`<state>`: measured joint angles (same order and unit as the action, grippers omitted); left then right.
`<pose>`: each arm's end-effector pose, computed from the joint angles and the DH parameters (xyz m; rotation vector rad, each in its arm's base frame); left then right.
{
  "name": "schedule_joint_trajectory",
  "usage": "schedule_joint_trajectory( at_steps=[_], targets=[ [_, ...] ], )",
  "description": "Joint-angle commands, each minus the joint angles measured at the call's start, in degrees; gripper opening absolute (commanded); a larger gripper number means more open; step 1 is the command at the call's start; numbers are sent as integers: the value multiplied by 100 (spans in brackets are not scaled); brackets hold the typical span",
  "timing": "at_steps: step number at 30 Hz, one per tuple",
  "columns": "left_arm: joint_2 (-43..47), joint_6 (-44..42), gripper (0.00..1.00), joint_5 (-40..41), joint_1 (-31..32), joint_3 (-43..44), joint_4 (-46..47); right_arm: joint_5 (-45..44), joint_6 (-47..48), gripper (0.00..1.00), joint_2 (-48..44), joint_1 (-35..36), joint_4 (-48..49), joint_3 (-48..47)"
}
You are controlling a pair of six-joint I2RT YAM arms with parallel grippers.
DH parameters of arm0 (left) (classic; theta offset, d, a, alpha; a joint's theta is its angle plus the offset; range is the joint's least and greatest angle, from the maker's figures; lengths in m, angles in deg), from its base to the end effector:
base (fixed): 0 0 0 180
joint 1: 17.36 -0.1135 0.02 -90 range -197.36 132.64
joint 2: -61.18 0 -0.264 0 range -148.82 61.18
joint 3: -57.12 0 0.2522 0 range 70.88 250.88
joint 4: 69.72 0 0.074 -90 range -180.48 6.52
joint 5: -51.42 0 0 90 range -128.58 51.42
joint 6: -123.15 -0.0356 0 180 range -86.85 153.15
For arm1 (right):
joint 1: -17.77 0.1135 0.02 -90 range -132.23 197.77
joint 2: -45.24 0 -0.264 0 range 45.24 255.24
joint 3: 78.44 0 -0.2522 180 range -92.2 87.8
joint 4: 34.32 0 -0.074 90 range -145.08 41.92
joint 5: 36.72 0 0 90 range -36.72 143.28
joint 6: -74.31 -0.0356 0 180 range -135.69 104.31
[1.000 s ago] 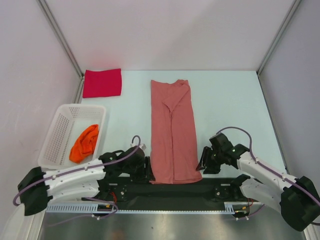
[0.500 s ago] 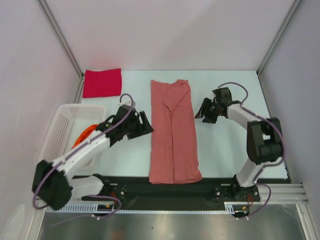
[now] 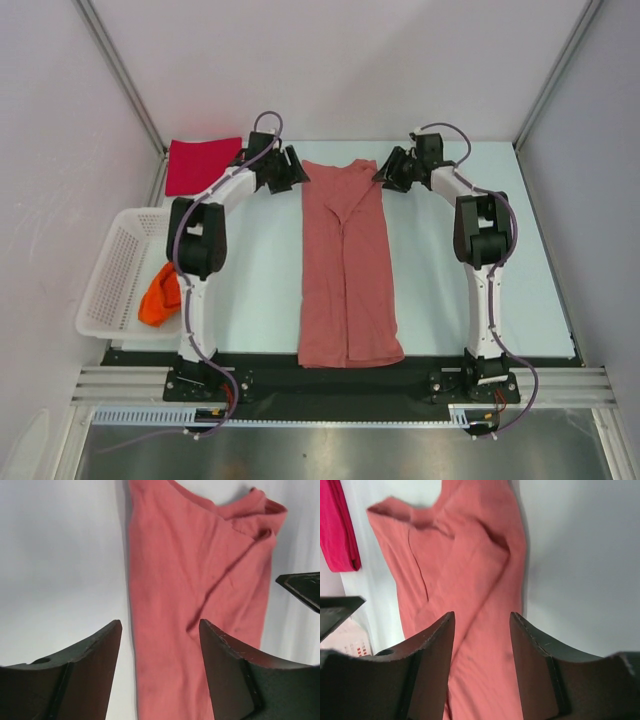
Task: Fold and stack the t-shirts
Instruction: Fold the tshirt
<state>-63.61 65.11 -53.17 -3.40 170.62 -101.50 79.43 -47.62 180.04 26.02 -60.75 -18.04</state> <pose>0.4803 -0.1286 0.2069 -0.2431 2.3849 -0.6874 0.5209 0.0914 0.1643 0.2427 2.3544 0.8766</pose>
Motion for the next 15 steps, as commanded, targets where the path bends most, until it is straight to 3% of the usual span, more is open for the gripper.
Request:
schedule_joint_trajectory(
  at_steps=[1, 5, 13, 15],
  targets=[
    [-545, -165, 69, -132, 20, 773, 228, 57, 19, 52, 405, 10, 28, -664],
    [-967, 12, 68, -193, 2, 915, 799, -40, 46, 52, 705, -52, 19, -1043],
    [-1740, 433, 67, -96, -95, 1399, 931, -128, 73, 51, 1302, -78, 98, -1640],
    [-1916, 600, 59, -367, -121, 1661, 976, -67, 2, 48, 1566, -78, 2, -1912]
  ],
)
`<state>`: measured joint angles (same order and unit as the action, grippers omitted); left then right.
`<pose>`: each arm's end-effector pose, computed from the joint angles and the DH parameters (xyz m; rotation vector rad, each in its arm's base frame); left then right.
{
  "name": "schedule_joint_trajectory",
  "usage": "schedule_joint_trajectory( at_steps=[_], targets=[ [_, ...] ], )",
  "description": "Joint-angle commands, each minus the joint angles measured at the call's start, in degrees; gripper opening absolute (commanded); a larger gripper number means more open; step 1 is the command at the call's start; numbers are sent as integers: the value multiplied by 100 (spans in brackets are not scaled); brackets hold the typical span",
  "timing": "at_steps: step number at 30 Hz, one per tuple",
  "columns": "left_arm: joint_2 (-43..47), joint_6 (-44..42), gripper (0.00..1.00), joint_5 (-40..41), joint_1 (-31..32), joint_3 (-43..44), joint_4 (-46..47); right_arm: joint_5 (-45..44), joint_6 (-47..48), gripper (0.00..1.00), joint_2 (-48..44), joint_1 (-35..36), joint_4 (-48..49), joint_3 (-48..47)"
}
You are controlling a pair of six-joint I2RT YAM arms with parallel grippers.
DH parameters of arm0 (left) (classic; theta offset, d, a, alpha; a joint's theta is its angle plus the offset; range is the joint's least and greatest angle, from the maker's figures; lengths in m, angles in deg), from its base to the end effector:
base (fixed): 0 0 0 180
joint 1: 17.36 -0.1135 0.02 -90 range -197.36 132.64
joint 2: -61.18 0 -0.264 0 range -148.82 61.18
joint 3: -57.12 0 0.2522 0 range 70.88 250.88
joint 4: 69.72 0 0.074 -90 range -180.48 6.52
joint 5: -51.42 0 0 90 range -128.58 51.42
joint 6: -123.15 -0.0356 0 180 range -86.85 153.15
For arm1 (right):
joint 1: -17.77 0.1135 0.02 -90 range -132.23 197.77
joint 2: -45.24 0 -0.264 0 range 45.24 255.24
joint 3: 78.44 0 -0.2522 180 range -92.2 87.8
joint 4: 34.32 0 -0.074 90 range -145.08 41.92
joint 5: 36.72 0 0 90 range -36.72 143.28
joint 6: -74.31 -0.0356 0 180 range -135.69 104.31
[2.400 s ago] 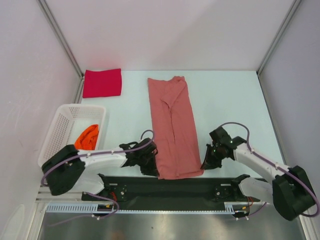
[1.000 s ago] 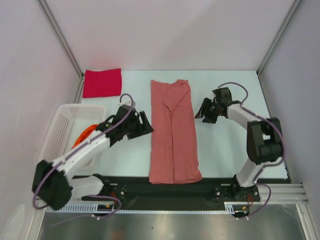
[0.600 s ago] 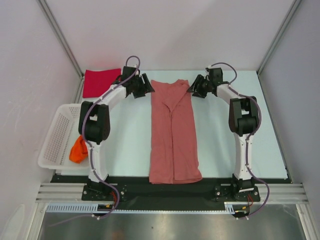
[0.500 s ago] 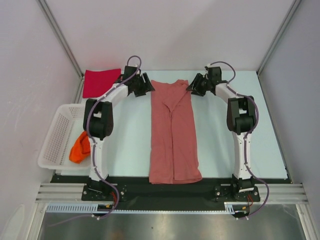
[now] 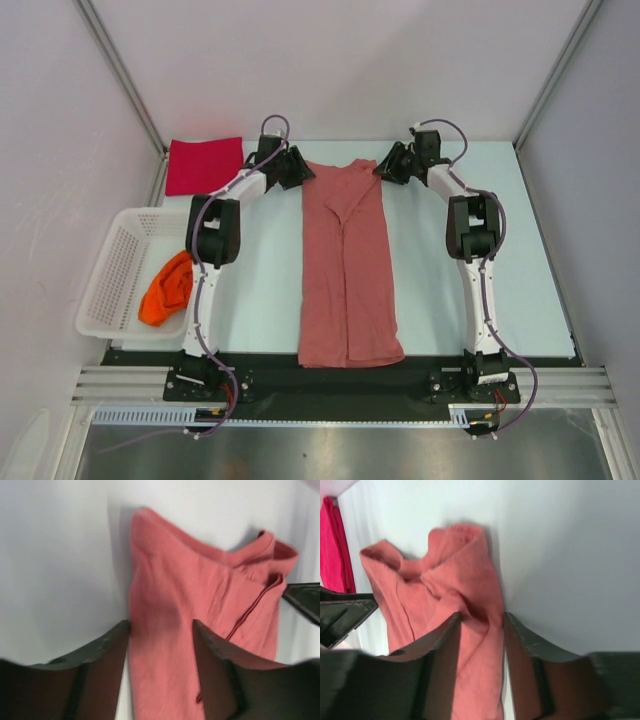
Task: Fold and stack the t-shirts
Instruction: Fold the tshirt
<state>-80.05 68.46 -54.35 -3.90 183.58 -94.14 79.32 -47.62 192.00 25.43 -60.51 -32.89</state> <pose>0.5361 -0.1383 0.1461 -0.2916 2.3203 -0.7519 0.5630 0.0915 0.1385 0.2323 2.2983 0.8745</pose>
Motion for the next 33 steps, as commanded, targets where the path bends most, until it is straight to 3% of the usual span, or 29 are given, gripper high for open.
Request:
schedule_joint_trajectory(
  at_steps=[1, 2, 5, 8, 10, 14, 19, 23, 25, 27, 28, 30, 31, 33],
  targets=[
    [-491, 309, 54, -329, -80, 488, 239, -21, -33, 42, 449, -10, -32, -621],
    [-580, 449, 40, -417, -88, 689, 265, 41, -68, 38, 511, -10, -6, -675],
    [-870, 853, 18, -725, -132, 875, 546, 112, -209, 26, 600, 7, 363, -571],
    [-1011, 1248, 8, -726, -168, 884, 1047, 15, -411, 15, 564, 34, 1003, -386],
    [-1178, 1338, 2, -726, -168, 1286, 1364, -81, -630, 0, 634, 34, 1171, -421],
    [-1574, 1584, 0, -577, -185, 2018, 1425, -301, -974, 0, 836, -45, 1392, -736],
    [-2119, 2005, 0, -339, -220, 2878, 1654, -188, -1132, 0, 1424, -195, 1260, -1817],
    [-2111, 2129, 1, -234, -264, 2766, 1778, -73, -1307, 0, 1654, -283, 1400, -2135],
    [-2041, 2016, 3, -199, -299, 2748, 1707, 32, -1395, 0, 1707, -335, 1471, -2213],
    [-1962, 1875, 21, -155, -334, 2757, 1480, 120, -1457, 5, 1812, -362, 1349, -2363],
    [-1796, 1674, 43, -137, -369, 2739, 1357, 242, -1449, 17, 1839, -397, 1261, -2546],
    [-1576, 1445, 54, -49, -422, 2661, 821, 296, -1274, 29, 1691, -423, 857, -2609],
    [-1409, 1191, 65, -32, -466, 2469, 698, 261, -1194, 43, 1602, -441, 691, -2601],
    [-978, 883, 72, -84, -519, 2318, 277, 235, -1010, 55, 1235, -528, 146, -2531]
  ],
)
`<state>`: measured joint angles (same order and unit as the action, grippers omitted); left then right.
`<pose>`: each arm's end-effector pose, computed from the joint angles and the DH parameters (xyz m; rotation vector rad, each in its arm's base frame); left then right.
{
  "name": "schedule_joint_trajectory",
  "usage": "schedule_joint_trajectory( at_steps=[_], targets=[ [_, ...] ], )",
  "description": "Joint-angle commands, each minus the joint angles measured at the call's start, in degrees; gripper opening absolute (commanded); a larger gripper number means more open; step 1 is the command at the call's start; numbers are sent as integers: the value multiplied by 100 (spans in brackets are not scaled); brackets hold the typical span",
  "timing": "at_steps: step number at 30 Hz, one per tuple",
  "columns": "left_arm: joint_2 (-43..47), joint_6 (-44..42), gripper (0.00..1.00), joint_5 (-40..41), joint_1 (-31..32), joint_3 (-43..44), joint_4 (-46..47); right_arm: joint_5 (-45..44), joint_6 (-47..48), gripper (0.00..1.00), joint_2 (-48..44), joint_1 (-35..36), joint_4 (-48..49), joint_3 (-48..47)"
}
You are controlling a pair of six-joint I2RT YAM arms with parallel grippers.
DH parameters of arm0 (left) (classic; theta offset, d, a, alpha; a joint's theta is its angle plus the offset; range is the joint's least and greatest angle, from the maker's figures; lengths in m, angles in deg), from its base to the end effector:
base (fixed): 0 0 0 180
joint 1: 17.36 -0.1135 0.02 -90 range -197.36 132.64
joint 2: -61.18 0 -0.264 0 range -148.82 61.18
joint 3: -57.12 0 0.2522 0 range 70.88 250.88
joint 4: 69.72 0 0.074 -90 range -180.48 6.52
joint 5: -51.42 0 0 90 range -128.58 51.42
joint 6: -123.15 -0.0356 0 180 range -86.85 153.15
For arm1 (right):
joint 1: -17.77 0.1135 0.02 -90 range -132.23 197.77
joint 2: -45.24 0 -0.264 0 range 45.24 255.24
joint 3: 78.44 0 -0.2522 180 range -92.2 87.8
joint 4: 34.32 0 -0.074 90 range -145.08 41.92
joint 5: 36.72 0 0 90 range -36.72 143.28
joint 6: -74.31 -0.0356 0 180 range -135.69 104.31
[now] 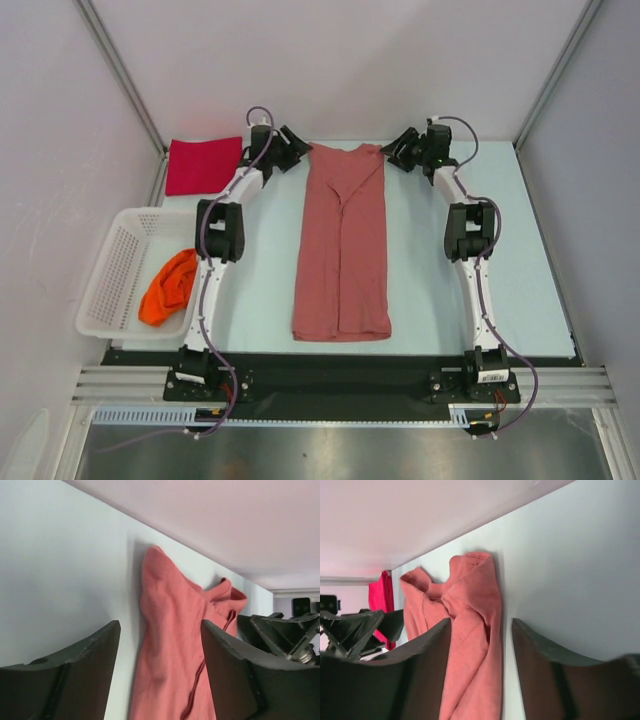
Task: Fold and stack the t-shirts
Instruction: Fold the tshirt
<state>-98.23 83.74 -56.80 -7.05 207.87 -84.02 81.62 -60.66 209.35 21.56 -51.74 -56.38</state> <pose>0.6038 -0.1212 0.1263 -0.5086 2.0283 -0.9855 0.6187 0.0579 0.1165 0.4044 2.0413 1.0269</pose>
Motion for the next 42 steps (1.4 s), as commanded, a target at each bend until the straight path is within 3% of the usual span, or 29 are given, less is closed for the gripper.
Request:
schedule_joint_trajectory(
  at_steps=[1, 3, 8, 12, 15, 19, 22, 27, 30, 36, 42],
  targets=[
    [998, -977, 72, 178, -230, -250, -964, 23, 331, 59, -616, -203, -915, -146],
    [1622, -1365, 72, 326, -248, -592, -1492, 75, 453, 63, -1071, -335, -1609, 20],
    [3423, -2035, 68, 257, -169, -3192, -1634, -30, 1402, 65, -2469, -599, -3172, 1179],
    [5030, -2237, 66, 310, 120, -5231, -1765, -152, 1790, 65, -4156, -546, -3423, 3575],
    [6305, -2159, 65, 424, 523, -7047, -1950, 12, 1553, 65, -5720, -538, -2800, 6470],
    [8035, -1598, 64, 214, 885, -8622, -2100, 347, 1456, 64, -7391, -223, -2499, 8251],
    [8627, -1193, 60, -199, 1131, -9634, -2030, 637, 1483, 64, -8525, 146, -2578, 9411],
    [9314, -1043, 56, -427, 1623, -10516, -2073, 1050, 1246, 59, -10132, 464, -2526, 10830],
    [9498, -998, 54, -577, 1694, -11034, -2065, 1270, 1131, 55, -10530, 701, -2412, 11470],
    [9736, -963, 59, -569, 2062, -11405, -1898, 1210, 823, 54, -10523, 1351, -1867, 12167],
    [9640, -858, 59, -209, 2151, -11501, -1871, 1068, 1148, 52, -10154, 1361, -1647, 12186]
  ],
)
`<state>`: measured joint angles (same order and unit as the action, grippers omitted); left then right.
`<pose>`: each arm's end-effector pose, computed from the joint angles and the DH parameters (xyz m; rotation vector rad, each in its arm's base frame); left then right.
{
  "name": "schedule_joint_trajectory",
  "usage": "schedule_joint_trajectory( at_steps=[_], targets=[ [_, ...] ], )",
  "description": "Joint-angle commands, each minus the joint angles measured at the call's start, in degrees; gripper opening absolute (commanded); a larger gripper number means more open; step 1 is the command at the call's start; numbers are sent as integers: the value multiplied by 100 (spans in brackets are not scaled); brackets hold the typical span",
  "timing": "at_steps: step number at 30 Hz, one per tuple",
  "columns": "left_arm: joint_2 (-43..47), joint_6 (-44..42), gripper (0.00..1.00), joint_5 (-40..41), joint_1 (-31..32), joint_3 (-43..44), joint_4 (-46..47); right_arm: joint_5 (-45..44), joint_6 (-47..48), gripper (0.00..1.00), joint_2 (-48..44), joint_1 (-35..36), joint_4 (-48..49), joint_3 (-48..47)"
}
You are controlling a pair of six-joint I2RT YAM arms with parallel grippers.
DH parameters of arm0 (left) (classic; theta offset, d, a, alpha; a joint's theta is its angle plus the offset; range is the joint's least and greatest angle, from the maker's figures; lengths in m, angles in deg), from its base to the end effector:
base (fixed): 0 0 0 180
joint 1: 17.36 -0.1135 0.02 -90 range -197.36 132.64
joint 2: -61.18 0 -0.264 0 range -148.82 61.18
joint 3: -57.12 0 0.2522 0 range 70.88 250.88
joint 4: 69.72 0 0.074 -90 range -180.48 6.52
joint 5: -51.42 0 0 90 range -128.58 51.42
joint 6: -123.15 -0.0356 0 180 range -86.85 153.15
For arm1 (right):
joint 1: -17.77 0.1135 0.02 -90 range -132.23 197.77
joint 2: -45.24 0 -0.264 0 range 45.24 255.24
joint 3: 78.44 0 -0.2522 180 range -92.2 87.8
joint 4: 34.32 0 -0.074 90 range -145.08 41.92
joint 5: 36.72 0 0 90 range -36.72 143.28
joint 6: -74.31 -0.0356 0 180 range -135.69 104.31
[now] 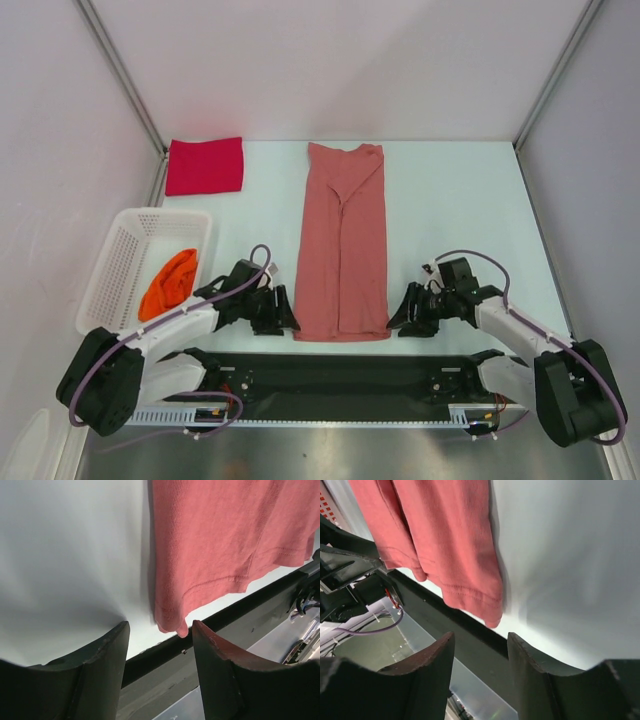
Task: Fold and stack the t-shirts
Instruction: Fold the tshirt
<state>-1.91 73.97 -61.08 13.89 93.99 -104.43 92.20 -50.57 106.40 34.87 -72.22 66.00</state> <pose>0.1457 -0.1044 0.1441 -0.0905 2.8286 -0.8857 0.1516 0.0700 0.1448 0.2019 2.7937 1.1745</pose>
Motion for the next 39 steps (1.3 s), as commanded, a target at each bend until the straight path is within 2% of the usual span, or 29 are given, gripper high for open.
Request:
schedule_joint_trajectory(
  at_steps=[1, 7, 14, 21, 23, 24, 25, 26, 29, 31, 35, 39],
  targets=[
    [-54, 93, 60, 229, 57, -105, 222, 46, 147, 51, 202, 21, 462, -43],
    [-318, -21, 61, 246, 57, -97, 355, 28, 209, 49, 677, 30, 796, 1],
    [-634, -171, 56, 264, 57, 35, 390, 230, 139, 46, 1055, 100, 1315, 45],
    [-933, -285, 42, 53, 48, 35, 416, 310, 174, 39, 1486, 232, 1526, 106],
    [-986, -311, 35, -104, 57, 35, 460, 362, 148, 30, 1556, 241, 1570, 106],
    [-1003, -320, 27, -253, 57, 79, 504, 406, 139, 27, 1539, 241, 1562, 45],
    [-1003, -311, 24, -255, 57, 114, 539, 406, 121, 24, 1539, 250, 1553, 10],
    [-986, -303, 15, -394, 75, 167, 565, 458, 112, 16, 1486, 241, 1483, -43],
    [-951, -233, 0, -518, 84, 596, 601, 433, 121, 0, 1302, 241, 1229, -473],
    [-1003, -188, 0, -492, 84, 1114, 575, 354, 68, 0, 1231, 180, 1114, -754],
    [-1607, -127, 0, -282, 75, 2248, 373, 265, 24, 0, 1529, -127, 806, -1920],
    [-2459, -197, 0, -44, -74, 3652, 83, 362, 209, 0, 2721, -383, 437, -3141]
  ],
)
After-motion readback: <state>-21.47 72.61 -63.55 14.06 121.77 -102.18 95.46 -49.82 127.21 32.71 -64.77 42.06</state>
